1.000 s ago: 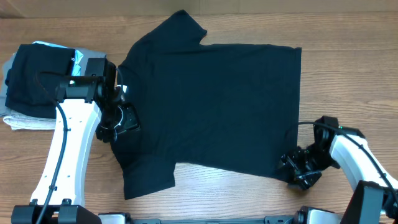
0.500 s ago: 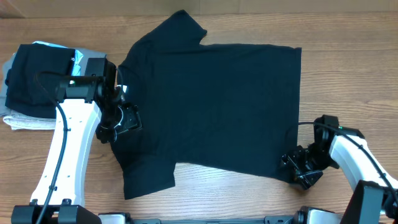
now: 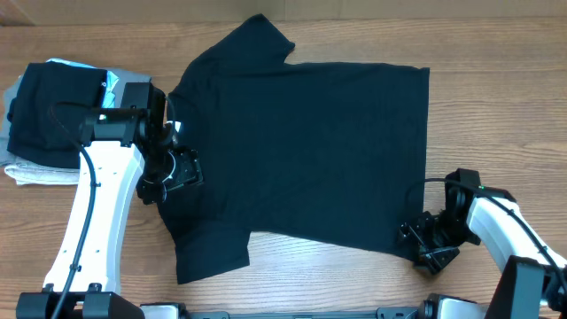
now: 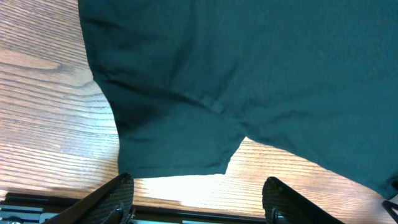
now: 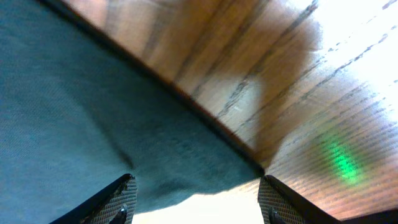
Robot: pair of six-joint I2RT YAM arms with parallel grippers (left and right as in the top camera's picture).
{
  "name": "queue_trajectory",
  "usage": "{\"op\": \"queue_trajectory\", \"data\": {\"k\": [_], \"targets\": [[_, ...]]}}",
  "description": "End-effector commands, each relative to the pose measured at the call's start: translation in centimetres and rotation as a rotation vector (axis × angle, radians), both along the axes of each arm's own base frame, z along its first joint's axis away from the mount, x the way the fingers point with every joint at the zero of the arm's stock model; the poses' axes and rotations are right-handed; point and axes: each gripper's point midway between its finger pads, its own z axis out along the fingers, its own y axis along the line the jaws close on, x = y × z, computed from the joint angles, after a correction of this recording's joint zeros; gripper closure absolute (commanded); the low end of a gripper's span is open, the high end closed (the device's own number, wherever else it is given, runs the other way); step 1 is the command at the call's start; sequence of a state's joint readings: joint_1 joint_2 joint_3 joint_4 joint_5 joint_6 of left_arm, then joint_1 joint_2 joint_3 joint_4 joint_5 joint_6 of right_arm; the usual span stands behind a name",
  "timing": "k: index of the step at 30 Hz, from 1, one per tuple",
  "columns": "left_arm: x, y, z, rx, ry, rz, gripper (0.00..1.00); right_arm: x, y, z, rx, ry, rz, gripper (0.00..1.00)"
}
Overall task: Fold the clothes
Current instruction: 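Grasp the bottom hem corners with both grippers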
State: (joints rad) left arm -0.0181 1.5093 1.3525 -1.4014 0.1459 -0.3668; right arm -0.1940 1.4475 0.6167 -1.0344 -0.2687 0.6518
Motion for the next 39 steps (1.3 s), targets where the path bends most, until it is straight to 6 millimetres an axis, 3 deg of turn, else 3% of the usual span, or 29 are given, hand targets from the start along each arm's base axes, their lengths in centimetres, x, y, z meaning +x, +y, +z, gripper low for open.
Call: {"op": "queue_trajectory", "data": {"k": [1, 3, 6, 9, 12, 19, 24, 29, 35, 39], "targets": [[-0.2, -0.3, 0.2, -0.014, -0.007, -0.007, 0.30, -1.0, 0.0, -0.8, -0.012, 0.024, -0.009, 0.34], [-0.2, -0.4, 0.2, -0.016, -0.007, -0.007, 0.30, -1.0, 0.0, -1.0, -0.013, 0.019, -0.009, 0.38], [-0.2, -0.4, 0.2, -0.016, -0.005, -0.008, 0.31, -0.9, 0.0, -1.0, -0.014, 0.012, -0.008, 0.57], [-0.5, -0.4, 0.2, -0.016, 0.007, -0.008, 0.39, -0.5, -0.1, -1.1, -0.017, -0.001, -0.008, 0.85], [-0.9, -0.3, 0.2, -0.013, 0.022, -0.010, 0.45, -0.2, -0.1, -1.2, -0.019, -0.015, -0.008, 0.96], [-1.4, 1.3, 1.1, 0.030, -0.008, 0.042, 0.56, 0.1, -0.2, -1.2, -0.019, -0.034, 0.006, 0.96], [-2.9, 2.5, 0.9, 0.048, -0.003, 0.131, 0.51, 0.4, -0.3, -1.3, -0.022, -0.047, 0.006, 0.96], [-5.8, 1.4, -2.1, -0.004, 0.120, 0.137, 0.45, 0.4, -0.3, -1.3, -0.022, -0.047, 0.006, 0.96], [-9.1, 0.3, -6.6, -0.056, 0.245, 0.169, 0.46, 0.4, -0.3, -1.3, -0.022, -0.048, 0.006, 0.96], [-10.8, 0.5, -8.3, -0.036, 0.296, 0.170, 0.41, 0.4, -0.3, -1.3, -0.022, -0.047, 0.006, 0.96]]}}
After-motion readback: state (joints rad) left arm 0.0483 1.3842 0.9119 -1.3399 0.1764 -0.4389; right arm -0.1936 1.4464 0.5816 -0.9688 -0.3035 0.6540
